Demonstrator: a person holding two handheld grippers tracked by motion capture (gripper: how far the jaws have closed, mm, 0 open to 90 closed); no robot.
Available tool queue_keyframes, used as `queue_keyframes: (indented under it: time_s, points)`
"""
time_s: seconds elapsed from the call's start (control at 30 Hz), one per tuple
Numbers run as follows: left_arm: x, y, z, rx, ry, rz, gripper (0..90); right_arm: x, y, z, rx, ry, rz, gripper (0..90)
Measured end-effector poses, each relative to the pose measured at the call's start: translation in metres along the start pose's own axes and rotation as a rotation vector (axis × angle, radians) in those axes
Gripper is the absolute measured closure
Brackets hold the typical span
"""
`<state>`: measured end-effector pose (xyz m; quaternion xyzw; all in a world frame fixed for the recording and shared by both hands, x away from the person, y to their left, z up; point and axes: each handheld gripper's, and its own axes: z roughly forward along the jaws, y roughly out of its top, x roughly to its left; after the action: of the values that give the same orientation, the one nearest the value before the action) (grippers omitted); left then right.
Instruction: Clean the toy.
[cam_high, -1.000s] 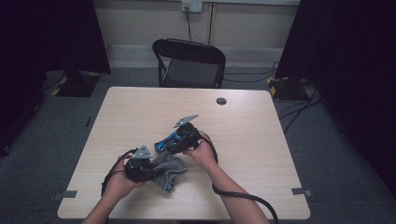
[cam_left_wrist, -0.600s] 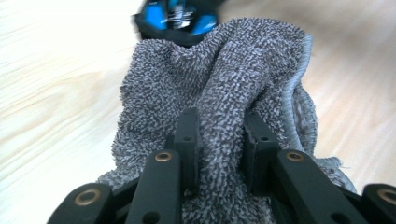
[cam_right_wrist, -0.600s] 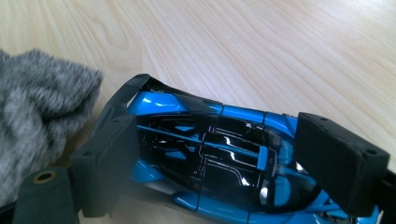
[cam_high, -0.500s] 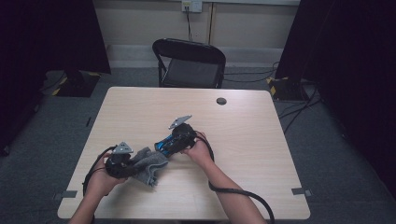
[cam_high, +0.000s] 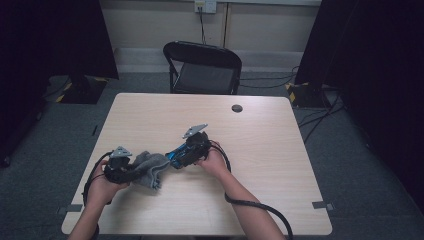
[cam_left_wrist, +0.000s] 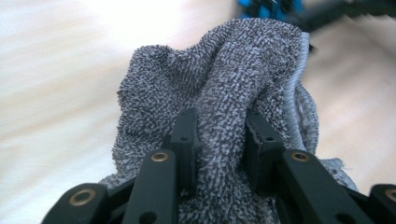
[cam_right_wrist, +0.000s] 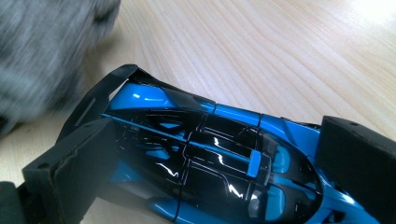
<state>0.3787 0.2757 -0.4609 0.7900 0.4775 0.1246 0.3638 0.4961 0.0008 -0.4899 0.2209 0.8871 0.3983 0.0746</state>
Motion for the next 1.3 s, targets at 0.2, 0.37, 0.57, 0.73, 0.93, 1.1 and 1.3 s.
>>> queue_keyframes:
  time_s: [0.2, 0.37, 0.57, 0.73, 0.93, 1.1, 1.3]
  points:
    - [0.015, 0.004, 0.017, 0.063, 0.109, -0.026, 68.7, 0.002, 0.002, 0.001, 0.018, -0.002, -0.001, 0.0]
    - [0.008, 0.006, 0.026, 0.085, 0.091, 0.043, 66.8, 0.002, 0.003, 0.0, 0.028, -0.001, 0.0, 0.0]
    - [0.008, 0.008, 0.022, -0.033, 0.078, 0.014, 42.8, 0.002, 0.002, 0.001, 0.018, -0.001, -0.001, 0.0]
    - [0.012, 0.019, 0.019, -0.125, 0.12, -0.048, 40.2, 0.002, 0.002, 0.0, 0.018, -0.001, -0.002, 0.0]
    - [0.01, 0.005, 0.051, -0.029, 0.096, -0.013, 32.4, 0.002, 0.002, 0.0, 0.018, -0.001, -0.001, 0.0]
    - [0.005, 0.006, 0.049, -0.001, 0.059, -0.003, 58.6, 0.002, 0.001, 0.0, 0.013, -0.002, -0.002, 0.0]
    - [-0.009, 0.01, 0.051, 0.043, 0.002, 0.05, 71.6, 0.002, 0.002, 0.0, 0.015, -0.002, 0.001, 0.0]
